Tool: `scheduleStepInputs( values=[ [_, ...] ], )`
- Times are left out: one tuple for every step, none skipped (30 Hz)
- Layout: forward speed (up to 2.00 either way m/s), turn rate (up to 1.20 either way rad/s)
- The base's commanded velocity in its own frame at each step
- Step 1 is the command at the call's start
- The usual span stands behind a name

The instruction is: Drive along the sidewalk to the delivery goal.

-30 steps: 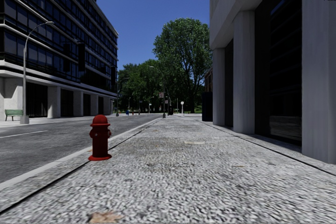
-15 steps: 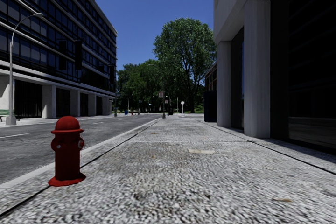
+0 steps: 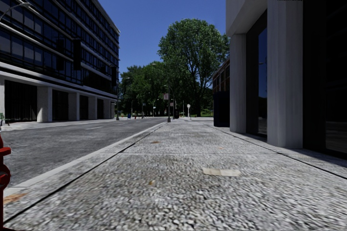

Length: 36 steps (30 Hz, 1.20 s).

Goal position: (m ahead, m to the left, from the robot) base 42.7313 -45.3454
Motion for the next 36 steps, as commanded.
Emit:
scheduleStepInputs(
  values=[
    [2.0, 0.0],
    [2.0, 0.0],
    [2.0, 0.0],
    [2.0, 0.0],
    [2.0, 0.0],
    [2.0, 0.0],
    [2.0, 0.0],
    [2.0, 0.0],
    [2.0, 0.0],
    [2.0, 0.0],
    [2.0, 0.0],
    [2.0, 0.0],
    [2.0, 0.0],
    [2.0, 0.0],
    [2.0, 0.0],
    [2.0, -0.1],
    [2.0, -0.1],
    [2.0, -0.16],
    [2.0, -0.24],
    [2.0, -0.28],
    [2.0, -0.29],
    [2.0, -0.29],
    [2.0, -0.29],
    [2.0, -0.29],
    [2.0, -0.29],
    [2.0, -0.29],
    [2.0, -0.29],
    [2.0, -0.27],
    [2.0, -0.02],
    [2.0, 0.0],
    [2.0, 0.0],
    [2.0, 0.0],
    [2.0, 0.0],
    [2.0, 0.0],
    [2.0, 0.0],
    [2.0, 0.0]
  ],
)
